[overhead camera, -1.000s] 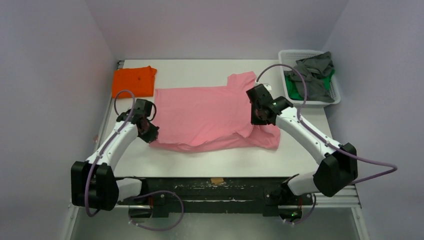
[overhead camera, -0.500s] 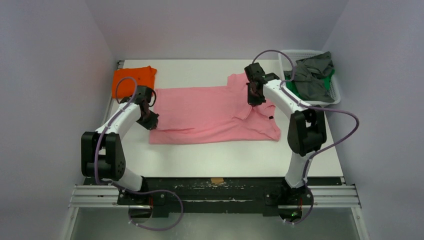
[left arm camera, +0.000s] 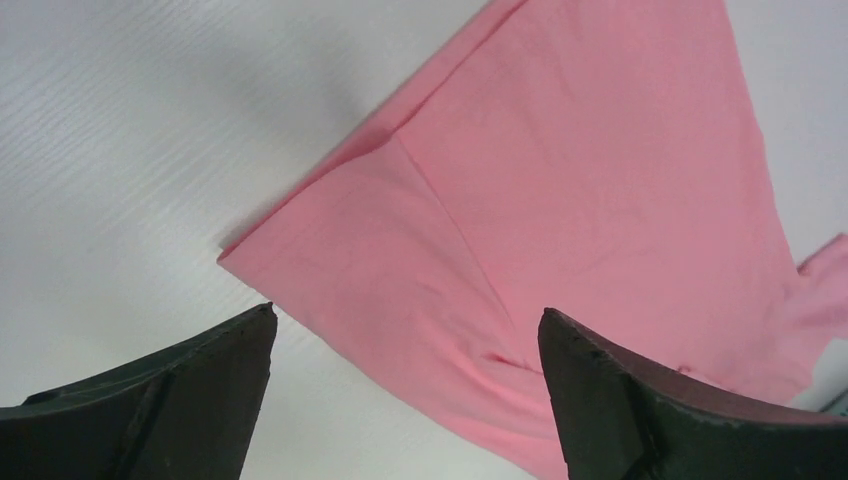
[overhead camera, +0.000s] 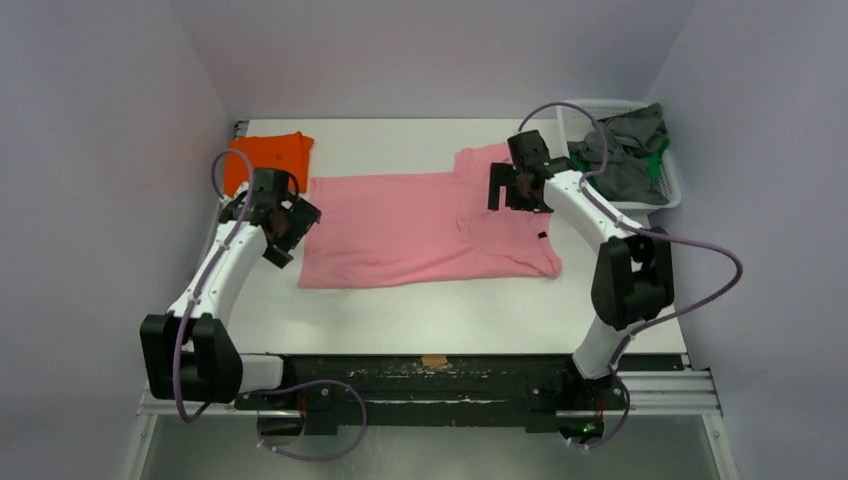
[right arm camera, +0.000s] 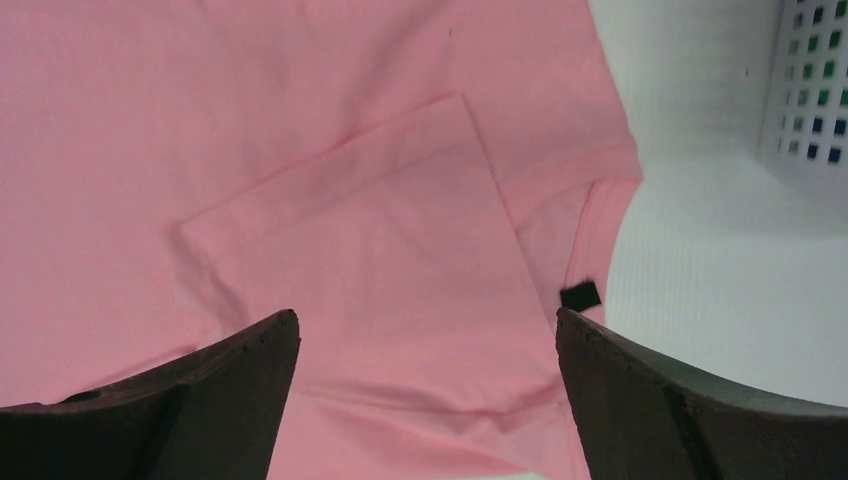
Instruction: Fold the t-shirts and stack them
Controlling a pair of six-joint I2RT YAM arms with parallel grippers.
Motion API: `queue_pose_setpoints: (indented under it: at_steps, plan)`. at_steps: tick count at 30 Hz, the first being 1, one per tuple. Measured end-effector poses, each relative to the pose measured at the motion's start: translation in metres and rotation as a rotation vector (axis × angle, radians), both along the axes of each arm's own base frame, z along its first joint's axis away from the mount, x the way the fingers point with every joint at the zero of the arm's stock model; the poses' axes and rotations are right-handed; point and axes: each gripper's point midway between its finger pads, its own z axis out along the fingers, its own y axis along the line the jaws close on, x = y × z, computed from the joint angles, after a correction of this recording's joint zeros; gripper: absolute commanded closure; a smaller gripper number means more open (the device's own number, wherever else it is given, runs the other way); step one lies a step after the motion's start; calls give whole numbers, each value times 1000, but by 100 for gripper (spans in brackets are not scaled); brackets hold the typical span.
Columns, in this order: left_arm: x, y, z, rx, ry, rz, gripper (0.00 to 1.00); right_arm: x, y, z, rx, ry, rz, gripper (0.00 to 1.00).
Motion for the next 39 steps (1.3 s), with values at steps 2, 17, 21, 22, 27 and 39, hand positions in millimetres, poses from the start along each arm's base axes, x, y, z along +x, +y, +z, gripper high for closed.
queue_pose_setpoints:
  at_steps: [2,17,21,22,27,39]
  plan:
    - [-5,-6,11,-26,-55,-42,0,-18,3,5,51,-24,23,2]
    - [14,-126,-78,-199,96,-509,0,-70,47,-71,361,45,71,4]
    - [23,-137,-83,-209,98,-533,0,-70,48,-76,387,18,38,4]
    - [23,-138,-85,-208,100,-535,0,-71,48,-76,395,10,30,4]
    - [18,-146,-85,-191,97,-548,0,-88,37,-76,400,-13,-40,2]
    - [-53,-181,-85,-235,69,-625,0,-179,-17,-82,306,59,-235,1]
